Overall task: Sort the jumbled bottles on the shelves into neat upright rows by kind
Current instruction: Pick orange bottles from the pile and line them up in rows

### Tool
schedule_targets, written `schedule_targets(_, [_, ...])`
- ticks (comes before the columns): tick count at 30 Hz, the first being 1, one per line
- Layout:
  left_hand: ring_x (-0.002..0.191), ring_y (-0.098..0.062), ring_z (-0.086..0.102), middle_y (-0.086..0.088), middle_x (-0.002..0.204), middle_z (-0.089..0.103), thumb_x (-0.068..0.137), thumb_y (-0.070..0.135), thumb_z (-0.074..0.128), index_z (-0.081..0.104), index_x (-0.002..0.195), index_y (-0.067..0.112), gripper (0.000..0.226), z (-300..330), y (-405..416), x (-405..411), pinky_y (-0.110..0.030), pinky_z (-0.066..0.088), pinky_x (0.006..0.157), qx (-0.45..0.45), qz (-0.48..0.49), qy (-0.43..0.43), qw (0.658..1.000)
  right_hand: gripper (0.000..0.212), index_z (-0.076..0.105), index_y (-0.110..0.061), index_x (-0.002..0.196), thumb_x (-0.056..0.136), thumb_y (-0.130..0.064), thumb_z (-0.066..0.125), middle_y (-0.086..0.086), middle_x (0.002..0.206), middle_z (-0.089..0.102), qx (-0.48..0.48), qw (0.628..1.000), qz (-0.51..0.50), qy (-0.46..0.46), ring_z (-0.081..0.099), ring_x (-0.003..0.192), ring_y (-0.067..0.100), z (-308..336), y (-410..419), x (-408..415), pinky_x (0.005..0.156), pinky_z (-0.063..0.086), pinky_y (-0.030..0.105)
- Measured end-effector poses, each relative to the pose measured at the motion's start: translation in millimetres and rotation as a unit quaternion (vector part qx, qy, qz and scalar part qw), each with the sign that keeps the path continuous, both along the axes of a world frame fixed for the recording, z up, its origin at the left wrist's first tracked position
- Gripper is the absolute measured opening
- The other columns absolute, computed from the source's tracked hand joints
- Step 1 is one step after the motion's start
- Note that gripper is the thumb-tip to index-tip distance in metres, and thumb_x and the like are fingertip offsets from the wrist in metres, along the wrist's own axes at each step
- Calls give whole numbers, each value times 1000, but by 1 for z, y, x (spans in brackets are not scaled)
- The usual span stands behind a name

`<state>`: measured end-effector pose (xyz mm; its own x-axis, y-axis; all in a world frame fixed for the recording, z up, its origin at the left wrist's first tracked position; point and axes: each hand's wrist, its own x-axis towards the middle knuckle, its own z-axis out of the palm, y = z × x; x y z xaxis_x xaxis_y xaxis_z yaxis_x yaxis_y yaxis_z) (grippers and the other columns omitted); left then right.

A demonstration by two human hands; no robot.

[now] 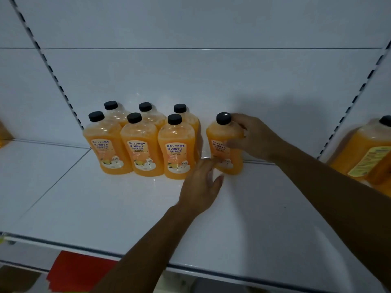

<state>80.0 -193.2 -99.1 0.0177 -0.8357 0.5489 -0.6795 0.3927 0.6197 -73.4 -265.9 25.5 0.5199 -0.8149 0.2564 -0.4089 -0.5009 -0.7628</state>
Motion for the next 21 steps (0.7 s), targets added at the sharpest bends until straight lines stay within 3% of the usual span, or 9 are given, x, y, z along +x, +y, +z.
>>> schedule_targets(6, [125,-15,52,3,137,54,90,30,66,49,134,18,48,-4,-3,0,-40,48,101,27,22,7,999,51,48,-23,119,79,-4,75,-1,115,63,31,999,14,-34,64,103,12,-2,-12,1,89,55,36])
schedule_targets(11, [140,-13,35,10,153,35,92,31,62,29,148,29,65,-3,-2,-1,-40,40,110,53,5,-2,999,46,55,-13,118,77,-12,76,2,117,49,-142,985,-83,49,47,113,22,-8,-24,9,93,46,39])
schedule_targets(14, [142,-17,32,6,156,30,93,32,60,23,151,28,69,-4,-1,-1,-42,39,111,63,11,-16,998,43,57,-7,113,75,-13,76,0,109,43,-175,979,-98,31,48,107,25,-18,-27,11,89,49,46])
schedule_targets(19, [147,-23,19,1,163,5,96,39,54,5,155,21,79,-7,-2,-2,-34,29,114,110,35,-84,990,43,57,-8,113,76,-14,76,-4,111,42,-199,973,-117,15,51,106,27,-29,-24,18,89,48,41])
schedule_targets(21, [147,-22,20,1,163,7,96,39,53,5,155,20,79,-5,-2,-3,-34,29,115,95,29,-80,992,42,57,-8,113,76,-13,75,1,114,46,-198,971,-130,1,53,105,28,-32,-23,20,90,46,37])
